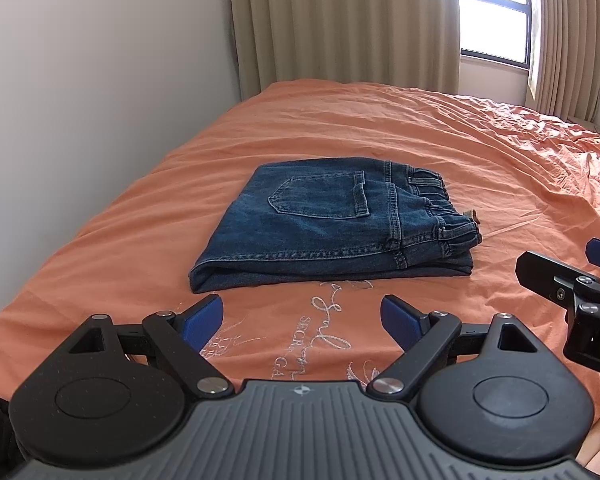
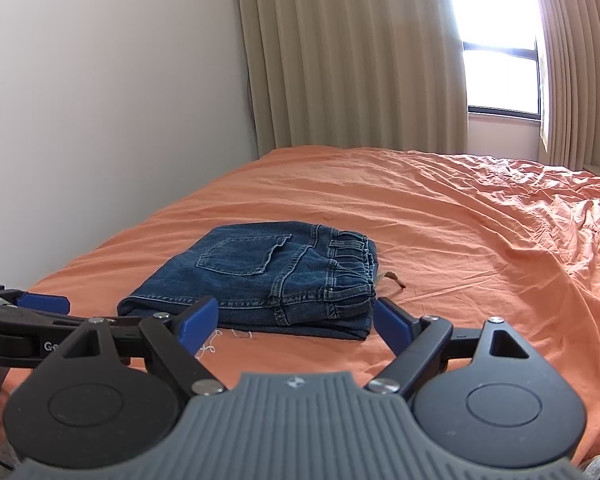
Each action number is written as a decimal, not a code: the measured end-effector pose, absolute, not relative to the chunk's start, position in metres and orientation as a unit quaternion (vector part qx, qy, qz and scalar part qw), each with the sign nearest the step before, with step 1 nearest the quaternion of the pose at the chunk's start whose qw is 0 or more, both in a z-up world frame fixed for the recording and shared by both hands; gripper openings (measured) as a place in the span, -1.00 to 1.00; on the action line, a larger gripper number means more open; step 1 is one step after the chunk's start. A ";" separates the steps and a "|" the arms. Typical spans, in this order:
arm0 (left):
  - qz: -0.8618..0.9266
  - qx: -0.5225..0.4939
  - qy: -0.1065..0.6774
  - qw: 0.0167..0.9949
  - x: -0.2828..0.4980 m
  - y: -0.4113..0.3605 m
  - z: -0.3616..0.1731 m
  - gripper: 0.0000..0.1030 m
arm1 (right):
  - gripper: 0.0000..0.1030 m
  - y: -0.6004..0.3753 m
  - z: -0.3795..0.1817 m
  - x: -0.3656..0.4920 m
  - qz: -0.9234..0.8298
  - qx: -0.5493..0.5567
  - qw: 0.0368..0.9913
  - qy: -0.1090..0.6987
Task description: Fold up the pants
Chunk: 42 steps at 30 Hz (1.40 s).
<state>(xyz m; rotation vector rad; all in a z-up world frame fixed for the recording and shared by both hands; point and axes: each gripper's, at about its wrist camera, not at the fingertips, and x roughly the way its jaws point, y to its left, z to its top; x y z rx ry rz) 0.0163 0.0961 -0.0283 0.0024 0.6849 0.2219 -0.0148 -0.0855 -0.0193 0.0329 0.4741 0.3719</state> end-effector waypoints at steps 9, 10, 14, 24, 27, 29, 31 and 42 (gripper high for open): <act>0.106 0.002 0.336 0.936 0.017 0.096 -0.028 1.00 | 0.58 -0.086 -0.019 -0.016 0.183 0.017 0.955 0.234; 0.106 0.003 0.336 0.936 0.017 0.095 -0.028 1.00 | 0.58 -0.086 -0.018 -0.016 0.183 0.016 0.955 0.234; 0.106 0.003 0.335 0.936 0.016 0.094 -0.027 1.00 | 0.58 -0.086 -0.017 -0.017 0.184 0.015 0.955 0.233; 0.107 0.002 0.333 0.937 0.016 0.093 -0.027 1.00 | 0.58 -0.085 -0.017 -0.018 0.185 0.013 0.954 0.237; 0.106 0.001 0.333 0.937 0.016 0.093 -0.026 1.00 | 0.58 -0.087 -0.016 -0.017 0.185 0.016 0.953 0.238; 0.106 0.001 0.334 0.937 0.016 0.094 -0.026 1.00 | 0.58 -0.088 -0.016 -0.016 0.186 0.016 0.953 0.239; 0.106 0.002 0.334 0.937 0.017 0.094 -0.026 1.00 | 0.58 -0.087 -0.016 -0.016 0.187 0.015 0.953 0.240; 0.109 0.003 0.326 0.939 0.017 0.093 -0.023 1.00 | 0.58 -0.087 -0.015 -0.019 0.189 0.012 0.953 0.235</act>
